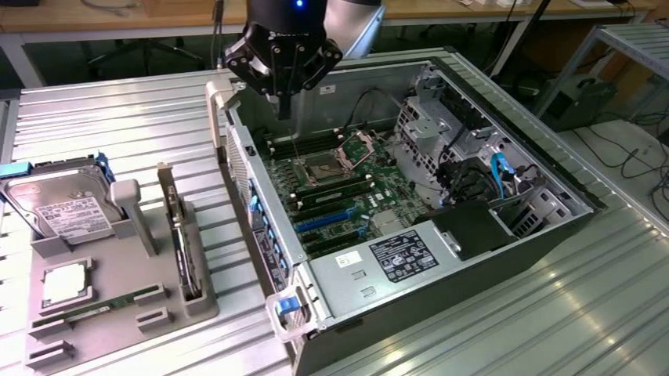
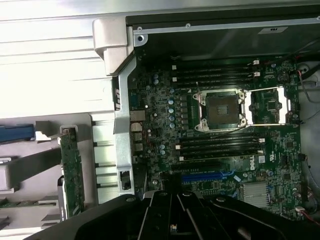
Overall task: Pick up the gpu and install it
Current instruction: 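Reach for the gpu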
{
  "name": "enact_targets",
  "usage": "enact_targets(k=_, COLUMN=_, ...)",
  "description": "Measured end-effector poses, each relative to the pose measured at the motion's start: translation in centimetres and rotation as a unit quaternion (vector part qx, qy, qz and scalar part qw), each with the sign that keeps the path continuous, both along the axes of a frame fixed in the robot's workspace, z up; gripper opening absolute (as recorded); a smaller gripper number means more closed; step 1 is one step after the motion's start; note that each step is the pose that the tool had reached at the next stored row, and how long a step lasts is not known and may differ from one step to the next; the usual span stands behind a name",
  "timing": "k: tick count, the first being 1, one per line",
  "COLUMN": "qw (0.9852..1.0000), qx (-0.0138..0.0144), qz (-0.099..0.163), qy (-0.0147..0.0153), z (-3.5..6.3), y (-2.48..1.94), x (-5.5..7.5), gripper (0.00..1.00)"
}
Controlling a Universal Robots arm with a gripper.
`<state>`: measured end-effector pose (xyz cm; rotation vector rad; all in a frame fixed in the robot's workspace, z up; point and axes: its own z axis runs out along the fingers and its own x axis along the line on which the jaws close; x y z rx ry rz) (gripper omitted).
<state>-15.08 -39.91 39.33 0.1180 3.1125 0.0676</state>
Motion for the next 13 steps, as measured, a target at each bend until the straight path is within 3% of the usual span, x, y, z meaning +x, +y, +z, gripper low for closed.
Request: enact_targets(k=13, qw=1.0000, qx=0.0000, qz=0.000, qy=0.0000, z=0.00, y=-0.03, x=-0.87, gripper=0.11)
